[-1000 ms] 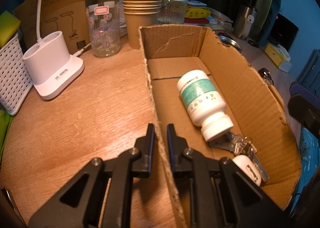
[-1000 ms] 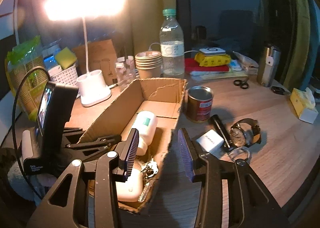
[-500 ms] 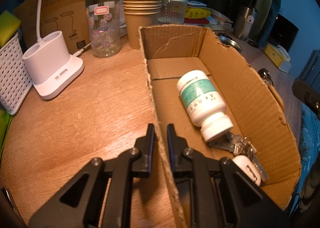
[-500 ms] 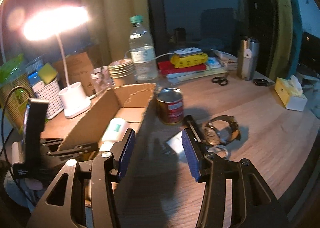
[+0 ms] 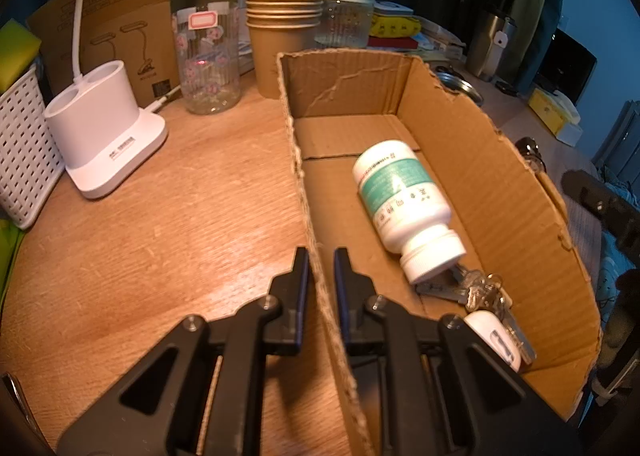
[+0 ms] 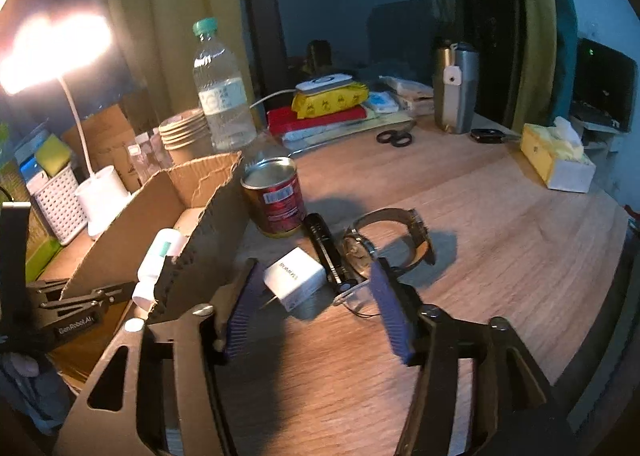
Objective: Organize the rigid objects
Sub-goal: 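Move the right tool out of the box to the white charger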
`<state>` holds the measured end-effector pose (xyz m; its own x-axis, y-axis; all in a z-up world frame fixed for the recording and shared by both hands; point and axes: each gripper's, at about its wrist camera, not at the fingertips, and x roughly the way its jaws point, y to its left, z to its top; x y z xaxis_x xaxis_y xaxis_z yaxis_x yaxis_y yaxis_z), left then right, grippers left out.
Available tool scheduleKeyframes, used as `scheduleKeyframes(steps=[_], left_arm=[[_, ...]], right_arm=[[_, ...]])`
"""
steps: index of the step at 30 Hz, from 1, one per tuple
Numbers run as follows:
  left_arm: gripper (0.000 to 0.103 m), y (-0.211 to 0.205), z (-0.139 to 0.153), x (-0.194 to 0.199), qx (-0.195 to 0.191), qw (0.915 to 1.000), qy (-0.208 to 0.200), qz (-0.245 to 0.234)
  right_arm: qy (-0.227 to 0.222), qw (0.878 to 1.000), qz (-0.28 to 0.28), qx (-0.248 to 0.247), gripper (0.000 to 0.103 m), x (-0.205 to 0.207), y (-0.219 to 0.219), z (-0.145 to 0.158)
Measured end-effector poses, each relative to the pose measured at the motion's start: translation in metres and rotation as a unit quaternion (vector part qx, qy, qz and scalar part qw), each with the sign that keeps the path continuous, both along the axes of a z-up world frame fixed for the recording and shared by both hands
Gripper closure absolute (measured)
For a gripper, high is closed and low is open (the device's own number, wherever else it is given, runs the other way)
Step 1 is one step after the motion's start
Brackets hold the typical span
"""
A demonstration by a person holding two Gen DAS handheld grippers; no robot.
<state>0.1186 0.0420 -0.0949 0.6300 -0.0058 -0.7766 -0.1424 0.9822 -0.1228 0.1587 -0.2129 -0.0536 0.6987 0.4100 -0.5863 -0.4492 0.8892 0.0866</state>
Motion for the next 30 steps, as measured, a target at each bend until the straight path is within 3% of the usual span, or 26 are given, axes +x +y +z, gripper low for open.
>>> scheduleKeyframes(steps=[9,24,30], left_arm=[[0.089,0.0,0.0,0.0,0.0,1.0,0.0,0.0],[0.09,-0.002,0.0,0.0,0.0,1.0,0.0,0.0],[0.089,-0.002,-0.001,0.0,0.0,1.0,0.0,0.0]], right_arm=[[0.022,0.998,0.045,-0.047,0.04,0.021,0.038,-0.019],[0.038,0.994,0.058,-0.08,0.04,0.043,0.051,-0.028],[0.064,0.993,0.062,-0.08,0.04,0.049,0.051,-0.033]])
